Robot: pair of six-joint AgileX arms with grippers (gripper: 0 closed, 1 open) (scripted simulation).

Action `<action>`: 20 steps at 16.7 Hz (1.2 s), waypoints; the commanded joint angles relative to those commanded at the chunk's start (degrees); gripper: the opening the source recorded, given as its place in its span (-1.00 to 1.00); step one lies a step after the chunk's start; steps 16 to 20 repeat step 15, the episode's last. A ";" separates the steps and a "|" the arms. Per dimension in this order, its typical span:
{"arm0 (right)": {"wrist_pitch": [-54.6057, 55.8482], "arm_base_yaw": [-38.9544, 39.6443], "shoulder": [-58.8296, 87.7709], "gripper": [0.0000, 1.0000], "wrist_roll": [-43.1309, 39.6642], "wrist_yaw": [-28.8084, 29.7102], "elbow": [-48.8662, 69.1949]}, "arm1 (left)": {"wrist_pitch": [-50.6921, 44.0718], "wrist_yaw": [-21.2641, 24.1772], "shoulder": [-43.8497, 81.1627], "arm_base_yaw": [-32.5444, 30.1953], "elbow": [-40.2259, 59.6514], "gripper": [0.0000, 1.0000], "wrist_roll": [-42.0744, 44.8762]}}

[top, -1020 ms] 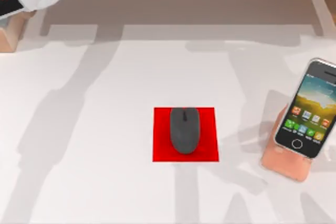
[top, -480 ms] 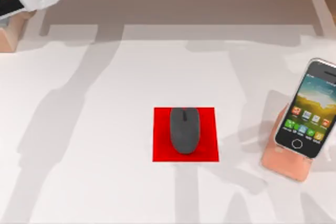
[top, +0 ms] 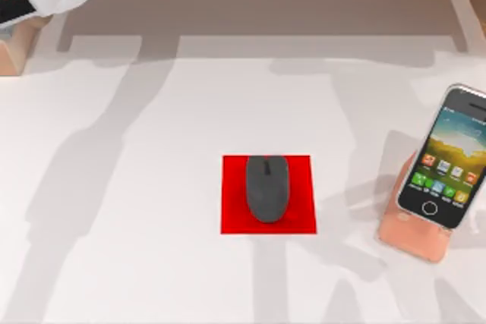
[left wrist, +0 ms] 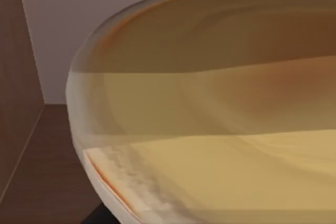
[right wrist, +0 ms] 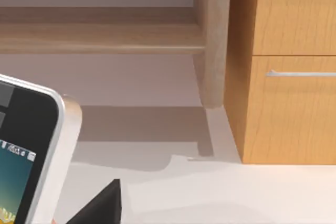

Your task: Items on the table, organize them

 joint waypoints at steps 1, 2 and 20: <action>0.00 0.00 0.00 1.00 0.00 0.00 0.00 | 0.00 0.00 0.00 0.00 0.00 -0.25 0.00; 0.00 0.00 0.00 1.00 0.00 0.00 0.00 | 0.00 0.00 0.00 0.00 0.00 -0.10 0.00; 0.00 0.00 0.00 1.00 0.00 0.00 0.00 | 0.00 0.00 0.00 0.00 0.00 1.00 0.00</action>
